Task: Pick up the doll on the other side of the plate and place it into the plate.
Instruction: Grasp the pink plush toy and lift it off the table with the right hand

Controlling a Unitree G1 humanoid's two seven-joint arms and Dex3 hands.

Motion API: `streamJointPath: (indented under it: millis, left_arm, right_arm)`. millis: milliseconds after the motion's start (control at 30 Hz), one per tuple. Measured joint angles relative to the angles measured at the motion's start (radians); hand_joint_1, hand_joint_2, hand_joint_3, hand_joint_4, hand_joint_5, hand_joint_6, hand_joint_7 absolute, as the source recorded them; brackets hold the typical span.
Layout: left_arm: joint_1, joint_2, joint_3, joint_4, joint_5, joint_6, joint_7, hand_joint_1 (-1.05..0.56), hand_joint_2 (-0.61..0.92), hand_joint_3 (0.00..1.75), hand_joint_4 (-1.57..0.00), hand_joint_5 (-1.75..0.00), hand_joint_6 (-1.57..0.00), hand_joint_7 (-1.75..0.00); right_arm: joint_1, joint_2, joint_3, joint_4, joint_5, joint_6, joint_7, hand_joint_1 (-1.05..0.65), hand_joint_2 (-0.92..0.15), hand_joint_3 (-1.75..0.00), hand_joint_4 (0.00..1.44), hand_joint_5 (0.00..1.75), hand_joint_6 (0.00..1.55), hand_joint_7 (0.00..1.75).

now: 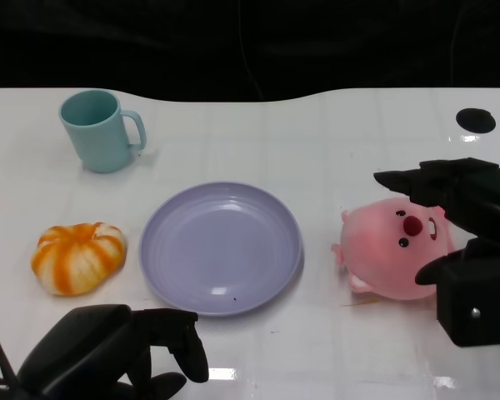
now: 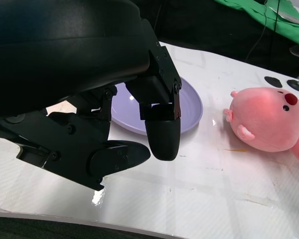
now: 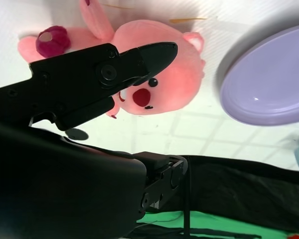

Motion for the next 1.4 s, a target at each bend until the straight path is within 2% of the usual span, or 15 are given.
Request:
streamJointPath:
  millis: [167, 533, 900, 1000, 1133, 1167, 1200, 1267, 1333, 1367, 1400]
  left_arm:
    - [0.0, 0.0, -0.004, 0.0, 0.001, 0.0, 0.0, -0.21, 0.74, 0.65, -0.71, -1.43, -0.75, -1.09]
    - [0.005, -0.004, -0.016, -0.01, 0.012, 0.004, 0.003, -0.21, 0.74, 0.65, -0.71, -1.44, -0.75, -1.09]
    - [0.005, -0.004, -0.015, -0.038, 0.019, 0.021, 0.002, -0.22, 0.75, 0.64, -0.7, -1.47, -0.75, -1.11]
    - [0.006, -0.004, -0.015, -0.04, 0.019, 0.025, 0.002, -0.22, 0.75, 0.65, -0.7, -1.47, -0.75, -1.12]
    - [0.005, -0.004, -0.016, -0.042, 0.019, 0.029, 0.002, -0.22, 0.75, 0.66, -0.69, -1.47, -0.74, -1.13]
    - [0.006, -0.004, -0.016, -0.043, 0.019, 0.031, 0.002, -0.22, 0.74, 0.66, -0.69, -1.47, -0.74, -1.14]
    - [0.006, -0.004, -0.016, -0.043, 0.019, 0.034, 0.002, -0.22, 0.74, 0.66, -0.69, -1.48, -0.74, -1.14]
    - [0.006, -0.004, -0.016, -0.043, 0.019, 0.037, 0.002, -0.22, 0.74, 0.66, -0.7, -1.48, -0.74, -1.14]
    - [0.006, -0.004, -0.016, -0.044, 0.019, 0.037, 0.002, -0.22, 0.74, 0.67, -0.7, -1.48, -0.73, -1.15]
    - [0.006, -0.004, -0.016, -0.044, 0.019, 0.037, 0.002, -0.22, 0.74, 0.67, -0.7, -1.48, -0.73, -1.15]
    - [0.005, -0.004, -0.017, -0.044, 0.019, 0.037, 0.002, -0.22, 0.74, 0.67, -0.7, -1.48, -0.73, -1.15]
  right_arm:
    - [-0.071, 0.009, 0.034, 0.094, -0.021, 0.002, -0.006, -0.81, -0.9, -0.01, 0.04, 0.12, 0.14, 0.01]
    - [-0.218, 0.103, 0.127, 0.436, -0.009, -0.018, -0.016, -0.81, -0.92, -0.04, 0.06, 0.14, 0.15, 0.01]
    - [-0.324, 0.176, 0.191, 0.672, 0.001, 0.005, -0.032, -0.84, -0.92, -0.11, 0.13, 0.15, 0.24, 0.03]
    - [-0.356, 0.192, 0.209, 0.738, -0.004, 0.004, -0.056, -0.84, -0.92, -0.12, 0.18, 0.17, 0.28, 0.05]
    - [-0.395, 0.22, 0.23, 0.815, -0.017, 0.009, -0.109, -0.78, -0.92, -0.12, 0.34, 0.19, 0.45, 0.07]
    - [-0.399, 0.228, 0.23, 0.833, -0.016, 0.009, -0.133, -0.66, -0.92, -0.09, 0.53, 0.24, 0.62, 0.1]
    - [-0.401, 0.24, 0.225, 0.851, -0.012, 0.01, -0.169, -0.58, -0.92, -0.06, 0.64, 0.29, 0.72, 0.11]
    - [-0.401, 0.265, 0.207, 0.882, 0.007, 0.007, -0.242, -0.47, -0.92, -0.03, 0.72, 0.5, 0.9, 0.1]
    - [-0.399, 0.282, 0.192, 0.894, 0.015, 0.007, -0.302, -0.34, -0.92, -0.05, 0.73, 0.59, 1.03, 0.13]
    - [-0.397, 0.286, 0.188, 0.895, 0.019, 0.007, -0.324, -0.27, -0.92, -0.06, 0.8, 0.85, 1.11, 0.18]
    - [-0.394, 0.29, 0.184, 0.895, 0.024, 0.006, -0.345, -0.23, -0.91, -0.08, 0.81, 1.13, 1.16, 0.22]
